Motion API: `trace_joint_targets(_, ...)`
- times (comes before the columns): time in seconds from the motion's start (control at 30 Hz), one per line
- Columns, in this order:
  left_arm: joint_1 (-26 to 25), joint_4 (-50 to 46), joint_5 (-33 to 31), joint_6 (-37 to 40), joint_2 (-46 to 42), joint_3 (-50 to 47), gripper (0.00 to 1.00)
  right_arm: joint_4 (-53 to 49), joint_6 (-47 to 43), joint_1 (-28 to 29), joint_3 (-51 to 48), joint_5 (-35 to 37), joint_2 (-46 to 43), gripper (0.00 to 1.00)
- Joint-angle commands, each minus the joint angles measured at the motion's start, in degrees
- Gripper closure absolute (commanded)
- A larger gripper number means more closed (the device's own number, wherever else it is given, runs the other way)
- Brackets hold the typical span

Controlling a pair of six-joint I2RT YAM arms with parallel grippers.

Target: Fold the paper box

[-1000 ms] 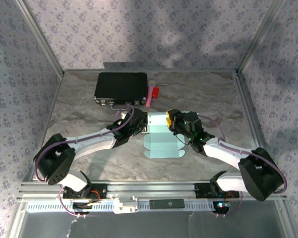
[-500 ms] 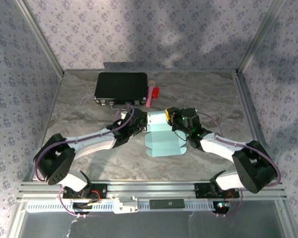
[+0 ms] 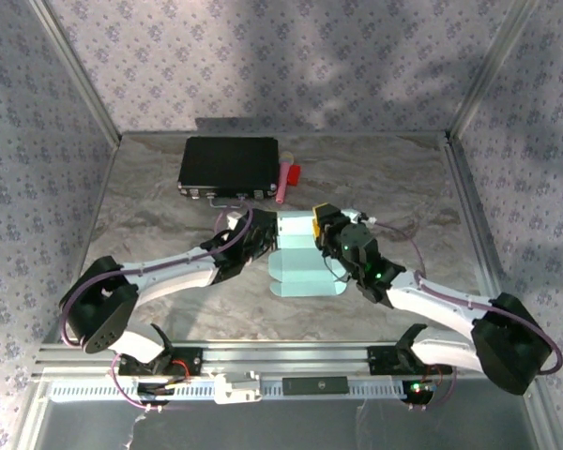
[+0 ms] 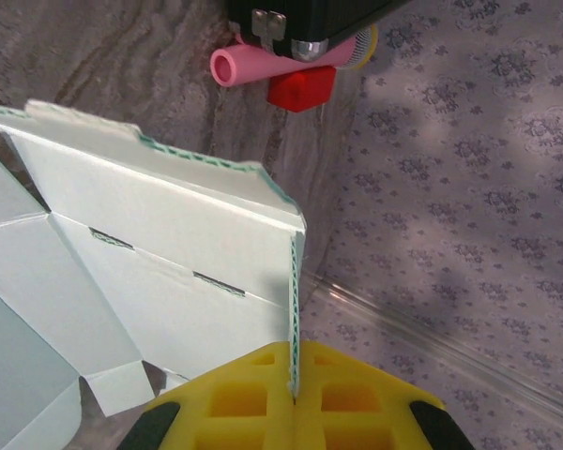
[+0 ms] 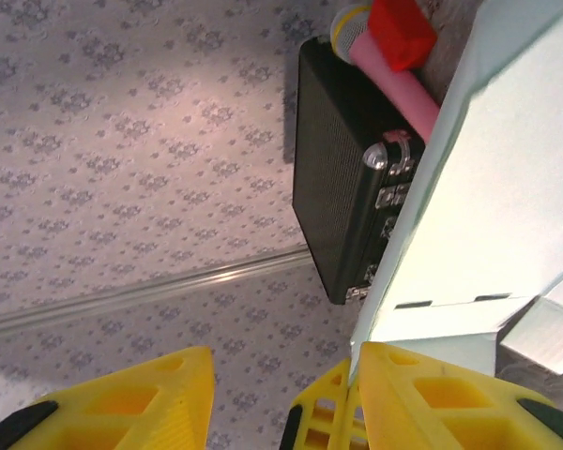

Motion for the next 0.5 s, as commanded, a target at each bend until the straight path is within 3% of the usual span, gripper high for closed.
trace_joint_targets(0.0, -0.81, 5.46, -3.23, -0.58, -0.32, -0.49, 1.0, 7.36, 2.71, 0.38, -2.15, 7.23, 5.22, 0.54)
trace_joint_targets(0.33, -1.34, 8.45, -2.96, -0.88, -0.6, -1.65, 1.0, 5.57, 3.63, -1.71, 1.92, 5.01, 9.39, 0.53)
trace_joint_targets(0.47, -1.4, 9.04, -2.48, -1.57, -0.45, -1.96, 1.0, 6.62, 3.36, -2.74, 3.32, 3.12, 11.82, 0.57)
